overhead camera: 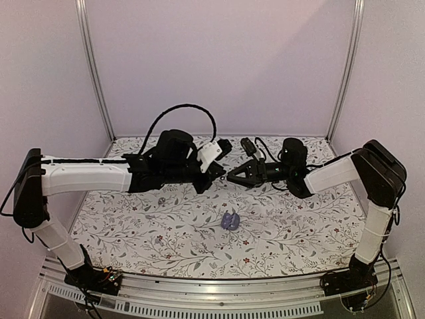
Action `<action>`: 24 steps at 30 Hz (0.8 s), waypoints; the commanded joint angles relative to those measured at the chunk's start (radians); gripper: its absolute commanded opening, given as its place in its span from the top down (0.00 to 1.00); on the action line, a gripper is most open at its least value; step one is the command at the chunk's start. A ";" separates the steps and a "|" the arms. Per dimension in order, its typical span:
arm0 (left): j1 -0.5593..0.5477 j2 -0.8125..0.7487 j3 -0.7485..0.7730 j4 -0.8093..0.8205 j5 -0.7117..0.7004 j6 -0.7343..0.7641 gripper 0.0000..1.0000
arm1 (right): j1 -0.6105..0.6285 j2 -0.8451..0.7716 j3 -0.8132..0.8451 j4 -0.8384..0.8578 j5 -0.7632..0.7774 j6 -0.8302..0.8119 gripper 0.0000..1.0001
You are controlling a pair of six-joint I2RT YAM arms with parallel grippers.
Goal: Insert the wireless bluetooth earbuds into the charging case
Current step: Pass from the left arm to the right
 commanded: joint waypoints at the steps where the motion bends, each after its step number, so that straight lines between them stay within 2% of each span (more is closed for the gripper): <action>1: -0.020 -0.022 0.004 0.034 0.001 0.000 0.96 | 0.014 0.027 0.032 0.054 -0.004 0.020 0.63; 7: -0.029 -0.016 0.006 0.040 0.006 -0.003 0.96 | 0.017 0.039 0.041 0.083 -0.004 0.043 0.67; 24: -0.044 -0.002 0.011 0.038 0.011 -0.005 0.96 | 0.018 0.059 0.042 0.116 -0.002 0.076 0.98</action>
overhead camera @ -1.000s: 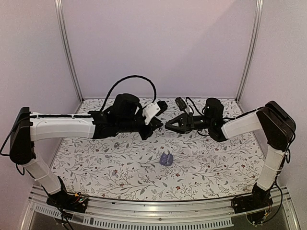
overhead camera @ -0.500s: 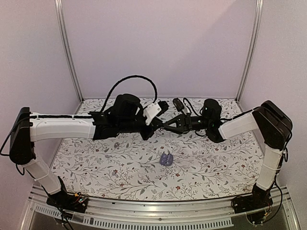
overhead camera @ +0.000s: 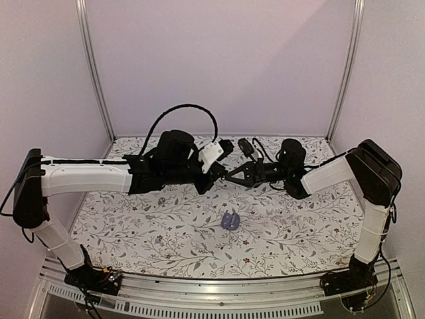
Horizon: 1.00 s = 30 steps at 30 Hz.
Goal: Insert the wireless bluetooth earbuds into the charging case
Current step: Pass from the left arm to the right, then place the right earbud at the center of the board.
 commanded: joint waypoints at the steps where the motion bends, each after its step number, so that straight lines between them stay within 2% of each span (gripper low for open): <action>1: -0.028 -0.003 0.010 0.023 0.014 -0.003 0.96 | 0.008 0.015 0.024 0.032 0.009 0.009 1.00; 5: -0.024 -0.015 -0.003 0.028 0.002 -0.012 0.91 | 0.008 0.013 0.018 0.026 0.013 0.005 1.00; 6: -0.021 -0.022 -0.009 0.032 -0.005 -0.019 0.84 | 0.008 0.013 0.018 0.018 0.013 -0.003 1.00; 12: 0.026 -0.095 -0.065 0.057 -0.007 -0.065 0.62 | 0.008 0.004 0.023 -0.092 0.026 -0.075 1.00; 16: 0.076 -0.176 -0.120 0.089 0.012 -0.103 0.49 | 0.008 -0.016 0.079 -0.396 0.075 -0.234 1.00; 20: 0.127 -0.233 -0.170 0.097 0.015 -0.156 0.34 | 0.008 -0.054 0.200 -0.842 0.240 -0.578 1.00; 24: 0.188 -0.267 -0.206 0.078 -0.010 -0.222 0.02 | 0.008 -0.047 0.324 -1.160 0.436 -0.811 1.00; 27: 0.236 -0.286 -0.225 0.056 -0.008 -0.292 0.00 | 0.008 -0.006 0.421 -1.310 0.501 -0.908 1.00; 30: 0.263 -0.303 -0.232 0.020 -0.040 -0.342 0.00 | 0.013 0.073 0.531 -1.423 0.484 -0.951 1.00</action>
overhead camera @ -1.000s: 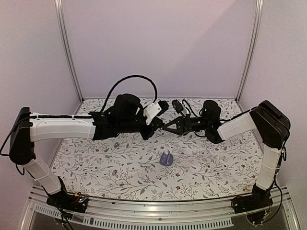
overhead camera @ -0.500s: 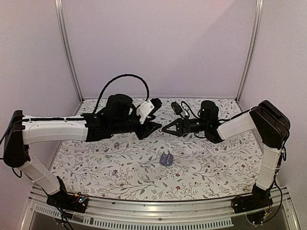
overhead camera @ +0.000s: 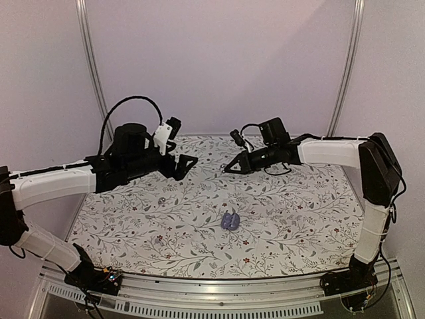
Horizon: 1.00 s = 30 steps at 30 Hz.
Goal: Insert the wireless bluetooth earbuds into the charging case
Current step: Place the right earbud at the center of the board.
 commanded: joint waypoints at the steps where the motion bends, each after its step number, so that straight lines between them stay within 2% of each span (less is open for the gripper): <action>1: 0.042 -0.040 -0.020 -0.056 -0.054 -0.106 0.00 | 0.019 0.104 0.141 -0.307 0.075 -0.180 1.00; 7: 0.137 -0.114 -0.047 -0.155 -0.163 -0.232 0.00 | 0.101 0.188 0.250 -0.435 0.139 -0.233 1.00; 14: 0.282 -0.249 -0.136 -0.154 -0.086 -0.313 0.00 | 0.238 0.295 0.386 -0.546 0.159 -0.317 1.00; 21: 0.309 -0.282 -0.156 -0.171 -0.075 -0.315 0.00 | 0.353 0.388 0.489 -0.638 0.225 -0.348 1.00; 30: 0.318 -0.293 -0.156 -0.162 -0.053 -0.311 0.00 | 0.384 0.414 0.523 -0.676 0.279 -0.345 1.00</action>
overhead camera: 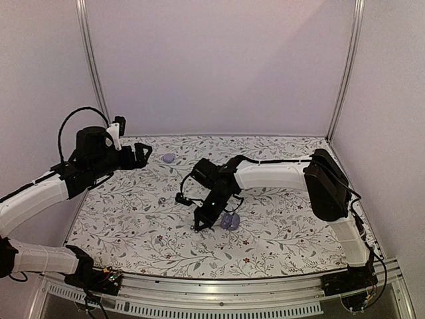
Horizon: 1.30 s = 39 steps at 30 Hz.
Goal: Insert the wireless bluetooth earbuds into the charging case
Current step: Place the right earbud at the center of the board.
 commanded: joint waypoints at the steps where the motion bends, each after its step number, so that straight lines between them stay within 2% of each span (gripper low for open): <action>1: 0.015 -0.016 -0.009 0.003 0.022 -0.003 0.00 | -0.004 0.014 0.038 -0.033 0.038 -0.008 1.00; 32: 0.018 -0.008 -0.022 0.020 0.054 0.002 0.00 | 0.004 0.058 0.072 -0.068 0.066 -0.008 0.96; 39: 0.019 0.000 -0.027 0.028 0.054 0.002 0.00 | 0.004 0.063 0.078 -0.070 0.054 -0.007 0.80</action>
